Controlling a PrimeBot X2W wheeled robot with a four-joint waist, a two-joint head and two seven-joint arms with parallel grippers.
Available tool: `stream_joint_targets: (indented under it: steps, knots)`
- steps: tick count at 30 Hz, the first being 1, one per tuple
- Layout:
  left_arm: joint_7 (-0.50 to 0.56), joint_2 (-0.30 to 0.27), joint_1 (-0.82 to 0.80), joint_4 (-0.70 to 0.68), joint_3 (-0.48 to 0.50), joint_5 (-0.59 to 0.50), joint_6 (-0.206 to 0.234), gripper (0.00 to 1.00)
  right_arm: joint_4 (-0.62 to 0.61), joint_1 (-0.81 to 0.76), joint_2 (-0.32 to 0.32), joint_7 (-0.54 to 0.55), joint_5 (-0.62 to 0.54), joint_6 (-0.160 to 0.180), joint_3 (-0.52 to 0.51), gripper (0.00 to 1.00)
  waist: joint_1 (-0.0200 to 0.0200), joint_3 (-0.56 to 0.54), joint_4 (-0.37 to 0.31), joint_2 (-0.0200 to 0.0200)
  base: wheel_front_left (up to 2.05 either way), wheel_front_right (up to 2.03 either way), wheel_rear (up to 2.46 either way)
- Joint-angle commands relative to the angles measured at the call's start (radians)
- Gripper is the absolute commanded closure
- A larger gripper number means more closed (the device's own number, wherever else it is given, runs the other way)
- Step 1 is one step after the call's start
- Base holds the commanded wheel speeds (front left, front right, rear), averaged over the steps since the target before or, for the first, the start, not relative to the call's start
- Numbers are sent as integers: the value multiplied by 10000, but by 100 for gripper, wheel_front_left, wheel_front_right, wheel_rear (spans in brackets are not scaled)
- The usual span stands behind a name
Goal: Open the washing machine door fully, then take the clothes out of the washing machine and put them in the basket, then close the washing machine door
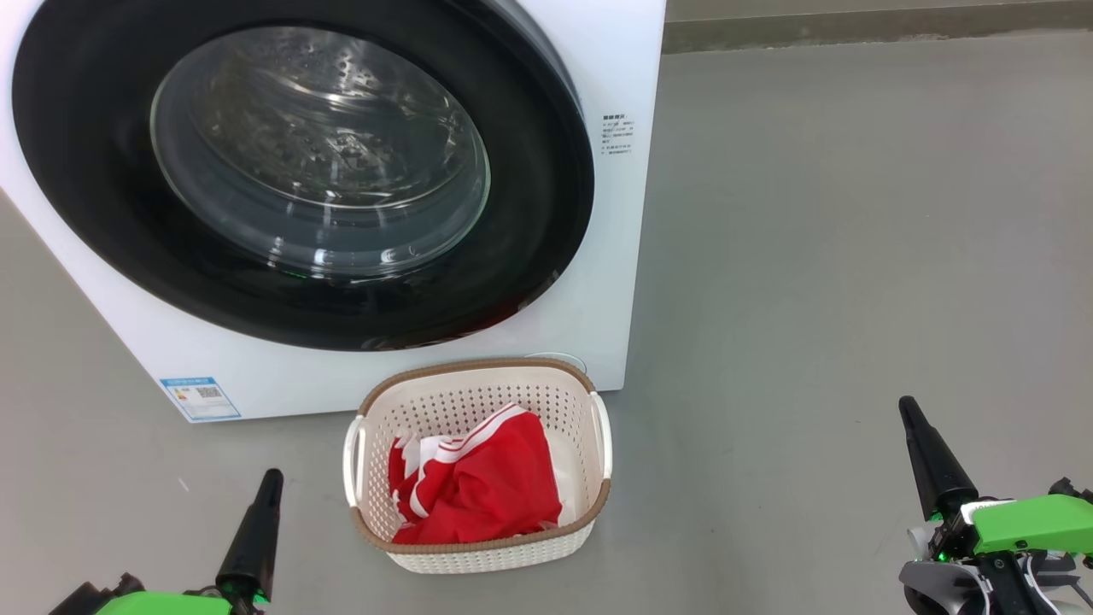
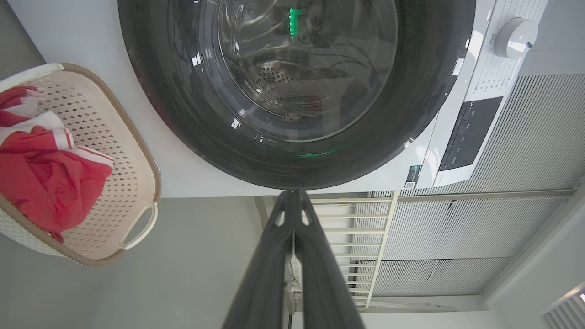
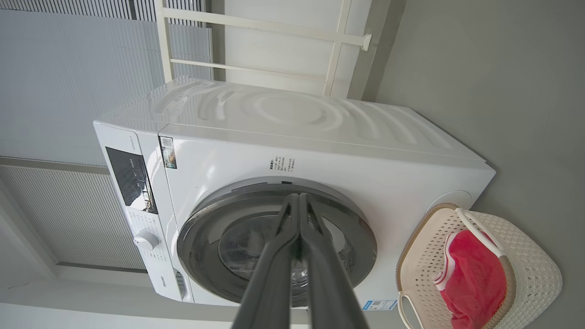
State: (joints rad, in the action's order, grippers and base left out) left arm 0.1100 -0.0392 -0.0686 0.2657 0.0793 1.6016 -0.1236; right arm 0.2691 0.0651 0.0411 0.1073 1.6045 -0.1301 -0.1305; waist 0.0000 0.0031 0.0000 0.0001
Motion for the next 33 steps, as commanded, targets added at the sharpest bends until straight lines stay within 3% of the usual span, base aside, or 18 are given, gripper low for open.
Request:
stream_joint_targets:
  steps: [1,33]
  knots:
    - [32,-110,-394,-205,345,71,-71,100,-244,428,91,59,42,-6,167,100,0,0,0,-1,0,0,0]
    - [32,-110,-394,-205,344,71,-71,100,-244,428,91,58,43,-6,168,100,0,0,0,-1,0,0,0]
